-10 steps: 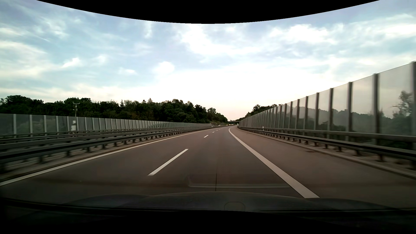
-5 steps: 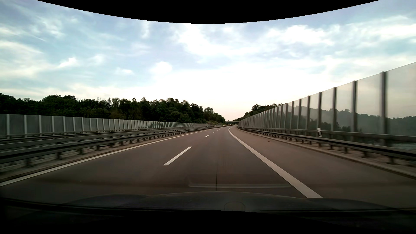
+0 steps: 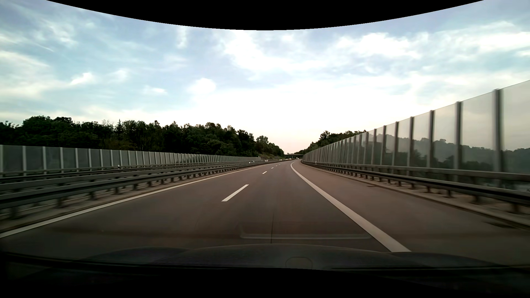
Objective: Follow the waypoints while adhering to traffic rules and regulations
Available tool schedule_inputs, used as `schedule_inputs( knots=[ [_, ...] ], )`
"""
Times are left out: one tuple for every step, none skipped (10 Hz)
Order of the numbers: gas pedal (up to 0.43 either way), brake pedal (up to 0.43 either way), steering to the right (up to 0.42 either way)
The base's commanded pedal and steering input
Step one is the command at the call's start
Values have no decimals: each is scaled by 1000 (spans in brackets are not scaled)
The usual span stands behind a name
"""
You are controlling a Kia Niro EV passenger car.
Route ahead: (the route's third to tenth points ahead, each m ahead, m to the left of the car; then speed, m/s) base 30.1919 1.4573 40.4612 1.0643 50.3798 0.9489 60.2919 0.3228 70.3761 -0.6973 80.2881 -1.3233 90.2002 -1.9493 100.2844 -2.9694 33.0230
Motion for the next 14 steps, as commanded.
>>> schedule_inputs(
  knots=[
    [299, 6, 6],
    [299, 6, 6],
    [299, 6, 6],
    [299, 6, 6],
    [299, 6, 6],
    [299, 6, 6],
    [299, 6, 6],
    [299, 6, 6],
    [299, 6, 6],
    [299, 6, 6],
    [299, 6, 6],
    [299, 6, 6],
    [299, 6, 6],
    [299, 6, 6]
  ],
)
